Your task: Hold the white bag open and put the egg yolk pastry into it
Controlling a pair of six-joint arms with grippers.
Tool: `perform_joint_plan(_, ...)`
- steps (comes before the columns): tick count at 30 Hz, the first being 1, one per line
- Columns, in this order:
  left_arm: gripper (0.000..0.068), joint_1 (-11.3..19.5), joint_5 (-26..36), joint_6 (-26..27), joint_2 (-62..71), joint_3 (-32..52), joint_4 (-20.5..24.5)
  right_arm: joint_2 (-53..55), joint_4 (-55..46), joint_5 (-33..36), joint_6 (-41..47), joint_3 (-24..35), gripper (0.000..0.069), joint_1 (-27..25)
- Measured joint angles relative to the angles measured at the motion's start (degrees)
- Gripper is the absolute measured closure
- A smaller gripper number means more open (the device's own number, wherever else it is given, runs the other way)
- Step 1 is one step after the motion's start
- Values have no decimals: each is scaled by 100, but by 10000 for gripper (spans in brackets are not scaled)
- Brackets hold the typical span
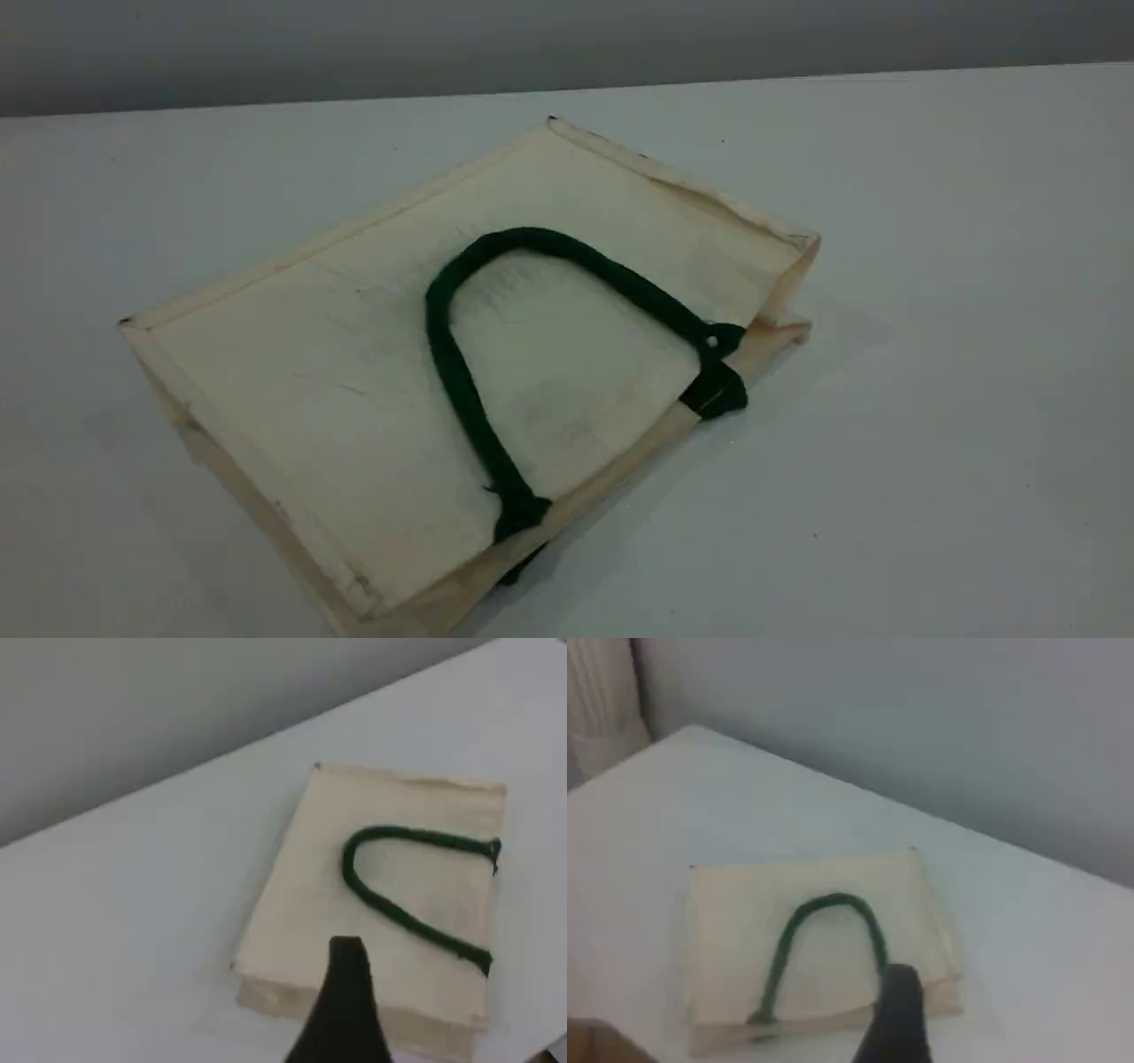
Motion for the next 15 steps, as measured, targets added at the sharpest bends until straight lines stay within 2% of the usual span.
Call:
perform_joint_plan(8,127,0,0,-61,-1436,1571,-38,-464,-43,-3,58,1295,122,0)
perform_joint_plan(12,127,0,-27,-185,-1516,2094,-65,-478,-198,-21,52,2067,122,0)
perform_joint_plan(15,127,0,-254,-243,-1516,2395,-71,-478,-225,-385,33,2594,122,0)
